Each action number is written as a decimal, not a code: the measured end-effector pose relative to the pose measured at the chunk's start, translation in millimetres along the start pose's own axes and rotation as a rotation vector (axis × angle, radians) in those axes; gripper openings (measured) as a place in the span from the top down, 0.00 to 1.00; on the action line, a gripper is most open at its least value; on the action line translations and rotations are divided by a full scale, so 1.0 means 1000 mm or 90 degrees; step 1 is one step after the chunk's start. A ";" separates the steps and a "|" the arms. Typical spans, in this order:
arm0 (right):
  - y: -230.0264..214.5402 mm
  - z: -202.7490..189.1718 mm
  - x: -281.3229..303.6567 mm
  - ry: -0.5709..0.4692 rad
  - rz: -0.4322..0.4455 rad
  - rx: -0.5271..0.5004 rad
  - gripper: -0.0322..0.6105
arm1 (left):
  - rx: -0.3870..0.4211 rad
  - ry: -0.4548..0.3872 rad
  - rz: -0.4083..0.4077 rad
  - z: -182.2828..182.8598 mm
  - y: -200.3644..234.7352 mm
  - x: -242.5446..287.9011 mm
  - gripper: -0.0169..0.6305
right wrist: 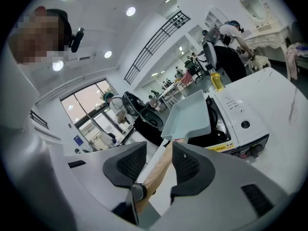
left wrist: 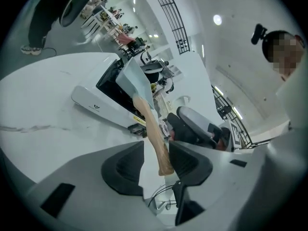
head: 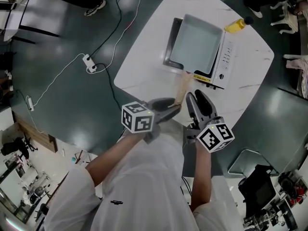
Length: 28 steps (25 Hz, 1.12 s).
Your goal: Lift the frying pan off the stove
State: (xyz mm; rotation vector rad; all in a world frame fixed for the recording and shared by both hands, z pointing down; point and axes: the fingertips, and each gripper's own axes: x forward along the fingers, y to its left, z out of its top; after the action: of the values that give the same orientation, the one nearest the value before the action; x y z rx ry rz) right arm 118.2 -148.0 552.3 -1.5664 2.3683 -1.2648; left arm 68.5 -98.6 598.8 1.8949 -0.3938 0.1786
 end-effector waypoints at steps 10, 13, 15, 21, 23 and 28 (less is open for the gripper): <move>-0.012 -0.010 0.021 0.022 0.024 0.067 0.66 | -0.061 0.007 -0.046 -0.001 -0.004 0.003 0.83; -0.021 -0.019 0.026 0.048 0.022 0.142 0.64 | -0.063 0.010 -0.043 -0.002 -0.004 0.002 0.84; -0.021 -0.023 0.030 0.058 0.042 0.189 0.61 | -0.063 0.011 -0.042 -0.002 -0.004 0.002 0.84; -0.028 -0.039 0.043 0.084 0.049 0.241 0.61 | -0.067 0.009 -0.043 -0.001 -0.003 0.002 0.84; -0.024 -0.039 0.047 0.087 0.078 0.264 0.65 | -0.065 0.009 -0.041 -0.002 -0.003 0.002 0.84; -0.017 -0.036 0.057 0.099 0.139 0.318 0.76 | -0.055 0.010 -0.029 -0.002 0.000 0.002 0.84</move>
State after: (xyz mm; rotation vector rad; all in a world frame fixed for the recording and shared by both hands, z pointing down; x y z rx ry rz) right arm 87.0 -173.2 608.9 -1.0671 2.0011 -1.7919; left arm 70.7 -96.8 599.9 1.8144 -0.3418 0.1433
